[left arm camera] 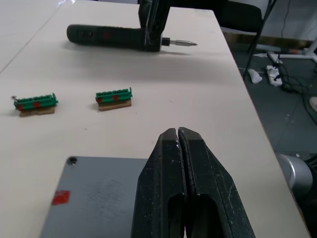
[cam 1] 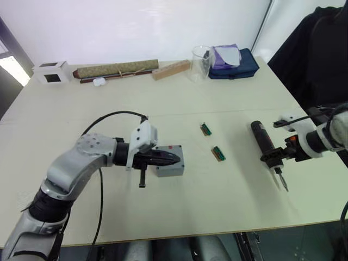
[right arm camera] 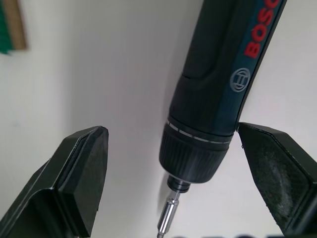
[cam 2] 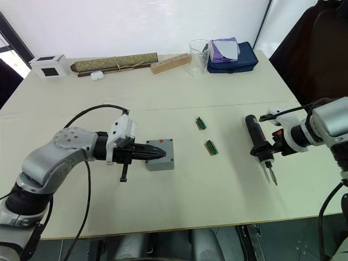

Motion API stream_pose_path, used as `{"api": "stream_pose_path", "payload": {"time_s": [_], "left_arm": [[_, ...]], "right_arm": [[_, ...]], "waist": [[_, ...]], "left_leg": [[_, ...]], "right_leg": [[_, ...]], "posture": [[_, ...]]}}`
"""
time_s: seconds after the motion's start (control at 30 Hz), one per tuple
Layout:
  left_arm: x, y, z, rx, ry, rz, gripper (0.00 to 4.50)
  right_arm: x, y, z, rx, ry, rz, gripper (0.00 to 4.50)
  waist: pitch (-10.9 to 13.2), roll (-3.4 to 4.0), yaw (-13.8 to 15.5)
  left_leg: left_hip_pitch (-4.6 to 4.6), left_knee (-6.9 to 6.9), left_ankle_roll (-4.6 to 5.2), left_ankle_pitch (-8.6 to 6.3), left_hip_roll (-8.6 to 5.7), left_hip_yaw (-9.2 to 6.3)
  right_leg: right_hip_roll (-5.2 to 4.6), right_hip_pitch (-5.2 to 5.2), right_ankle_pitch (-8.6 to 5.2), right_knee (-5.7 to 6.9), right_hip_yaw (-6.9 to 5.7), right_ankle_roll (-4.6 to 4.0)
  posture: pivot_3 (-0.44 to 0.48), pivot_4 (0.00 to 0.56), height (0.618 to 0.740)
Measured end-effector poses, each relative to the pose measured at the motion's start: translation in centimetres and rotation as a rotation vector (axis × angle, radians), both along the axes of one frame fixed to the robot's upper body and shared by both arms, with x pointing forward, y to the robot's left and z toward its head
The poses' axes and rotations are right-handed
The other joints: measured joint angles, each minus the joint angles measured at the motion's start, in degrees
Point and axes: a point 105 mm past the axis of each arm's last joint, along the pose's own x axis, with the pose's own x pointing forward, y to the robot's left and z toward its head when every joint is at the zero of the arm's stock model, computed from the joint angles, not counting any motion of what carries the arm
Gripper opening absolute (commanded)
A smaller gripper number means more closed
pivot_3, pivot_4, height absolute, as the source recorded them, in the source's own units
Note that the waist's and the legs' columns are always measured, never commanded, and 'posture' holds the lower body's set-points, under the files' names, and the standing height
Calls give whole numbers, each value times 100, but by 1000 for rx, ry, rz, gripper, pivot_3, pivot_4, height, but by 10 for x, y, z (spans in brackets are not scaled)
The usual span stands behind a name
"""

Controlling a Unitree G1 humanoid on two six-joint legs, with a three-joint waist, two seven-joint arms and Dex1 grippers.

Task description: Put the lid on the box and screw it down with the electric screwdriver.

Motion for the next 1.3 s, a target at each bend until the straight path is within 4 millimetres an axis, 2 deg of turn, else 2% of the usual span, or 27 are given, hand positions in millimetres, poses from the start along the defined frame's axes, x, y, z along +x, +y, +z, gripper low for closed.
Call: {"api": "stream_pose_path", "payload": {"time_s": [0.17, 0.33, 0.53, 0.6, 0.73, 0.9, 1.03, 1.13, 1.2, 1.3], "left_arm": [[-4, 0, -1, -9, 8, 36, 0], [-5, 0, 1, -16, 10, 63, 0], [-11, 1, -5, -27, 42, 92, 0], [-10, 2, -6, -25, 49, 110, 0], [-11, 2, -2, -39, 36, 128, 0], [-11, 2, -5, -44, 54, 151, 0], [-12, 4, -9, -45, 68, 165, 0], [-11, 5, -9, -41, 66, 171, 0], [-9, 7, -8, -47, 62, 173, 0], [-3, 13, -7, -54, 67, 197, 0]], "right_arm": [[4, -3, -20, -16, 80, 36, 4465], [10, -4, -18, -23, 91, 71, 4465], [16, -2, -27, -84, 178, 148, 2636], [17, -3, -29, -91, 202, 158, 2199], [21, -1, -33, -91, 231, 186, 2170], [25, -4, -39, -109, 254, 229, 2169], [32, -3, -41, -91, 233, 230, 2169], [47, 7, -32, -19, 141, 177, 2169], [61, 17, -13, 60, 35, 147, 2169], [74, 28, 18, 175, -96, 110, 2169]], "waist": [[2, 3, -1], [2, 3, 5], [-11, -18, -4], [-18, -28, -1], [-40, -65, -7], [-56, -92, -6], [-71, -118, -39], [-55, -96, -155], [-14, -27, -172], [4, 9, -145]], "left_leg": [[1, 1, 0, 0, 0, 1], [0, 1, 0, 0, 0, -1], [12, 1, 0, 0, 3, -8], [13, 1, 0, 0, 4, -14], [21, 0, 0, 0, 6, -15], [112, -9, 2, -5, 6, -16], [133, -6, 0, -4, 6, -7], [142, -5, -6, 0, 2, 10], [139, -8, -6, 0, 1, 14], [83, -12, -5, 0, 2, 1]], "right_leg": [[-1, -1, 0, 2, -1, 0], [-1, -1, 0, 3, -2, 0], [4, 10, 0, 3, -8, -1], [6, 13, 0, 4, -11, -1], [6, 21, 0, 4, -13, -2], [7, 121, -6, -17, -17, -10], [3, 142, -11, -21, -11, -24], [0, 142, 0, -16, 8, -34], [3, 125, 11, -2, 16, -14], [9, 59, 10, 28, 8, -12]], "posture": [[0, 150, 740], [0, 150, 740], [0, 150, 740], [0, 150, 740], [0, 150, 740], [0, 150, 740], [0, 150, 740], [0, 150, 740], [0, 150, 740], [0, 150, 740]]}}
